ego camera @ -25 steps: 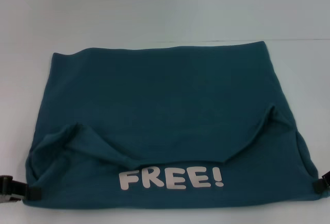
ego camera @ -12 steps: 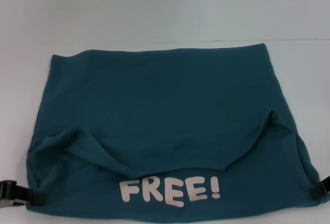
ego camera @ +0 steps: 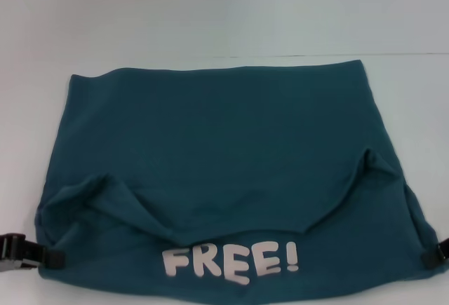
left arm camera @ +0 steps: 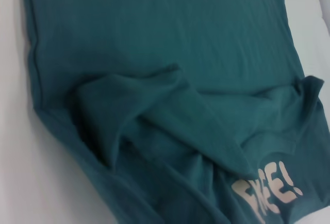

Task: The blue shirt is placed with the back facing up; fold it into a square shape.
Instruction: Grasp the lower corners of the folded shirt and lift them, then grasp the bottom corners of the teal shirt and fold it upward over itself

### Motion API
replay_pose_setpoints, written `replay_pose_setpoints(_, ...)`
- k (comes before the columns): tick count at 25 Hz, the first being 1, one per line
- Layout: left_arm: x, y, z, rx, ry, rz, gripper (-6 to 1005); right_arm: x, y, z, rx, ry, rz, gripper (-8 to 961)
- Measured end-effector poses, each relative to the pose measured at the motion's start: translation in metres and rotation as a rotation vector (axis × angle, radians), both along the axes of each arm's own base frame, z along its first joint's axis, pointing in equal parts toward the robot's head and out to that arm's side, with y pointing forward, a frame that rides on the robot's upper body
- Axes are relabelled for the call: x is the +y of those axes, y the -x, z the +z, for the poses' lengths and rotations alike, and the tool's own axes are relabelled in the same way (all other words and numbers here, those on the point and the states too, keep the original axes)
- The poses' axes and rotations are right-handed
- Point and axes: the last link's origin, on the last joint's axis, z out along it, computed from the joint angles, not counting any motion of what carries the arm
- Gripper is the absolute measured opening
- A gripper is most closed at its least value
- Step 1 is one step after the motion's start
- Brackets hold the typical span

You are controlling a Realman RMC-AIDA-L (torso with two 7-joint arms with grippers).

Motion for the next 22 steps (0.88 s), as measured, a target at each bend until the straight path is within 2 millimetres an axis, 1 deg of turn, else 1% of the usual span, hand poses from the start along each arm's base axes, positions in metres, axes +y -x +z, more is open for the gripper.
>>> replay_pose_setpoints(7, -0.013, 0.001, -0.001, -0.017, 0.040, 0.012, 30, -0.015, -0.001, 0.000, 0.027, 0.073, -0.025, 72)
replay_pose_setpoints(10, -0.014, 0.003, -0.001, -0.015, 0.038, 0.016, 30, -0.015, -0.002, 0.002, 0.025, 0.065, -0.034, 74)
replay_pose_setpoints(12, -0.010, 0.002, -0.001, -0.010, 0.028, 0.012, 30, -0.012, -0.002, 0.003, 0.026, 0.044, -0.033, 75)
replay_pose_setpoints(16, 0.012, -0.006, -0.001, -0.005, -0.030, -0.003, 30, 0.006, 0.004, 0.008, 0.039, -0.047, -0.009, 78)
replay_pose_setpoints(17, 0.023, -0.009, -0.001, -0.013, -0.056, 0.001, 30, 0.010, 0.007, 0.010, 0.048, -0.067, -0.006, 79)
replay_pose_setpoints(18, 0.031, -0.012, -0.002, -0.021, -0.071, 0.006, 30, 0.021, 0.013, 0.013, 0.069, -0.123, -0.001, 79)
replay_pose_setpoints(19, 0.041, -0.015, -0.002, -0.027, -0.089, 0.017, 30, 0.021, 0.013, 0.013, 0.069, -0.123, -0.001, 80)
replay_pose_setpoints(22, 0.068, -0.024, -0.006, -0.022, -0.123, 0.037, 30, 0.039, 0.022, 0.019, 0.102, -0.216, -0.008, 82)
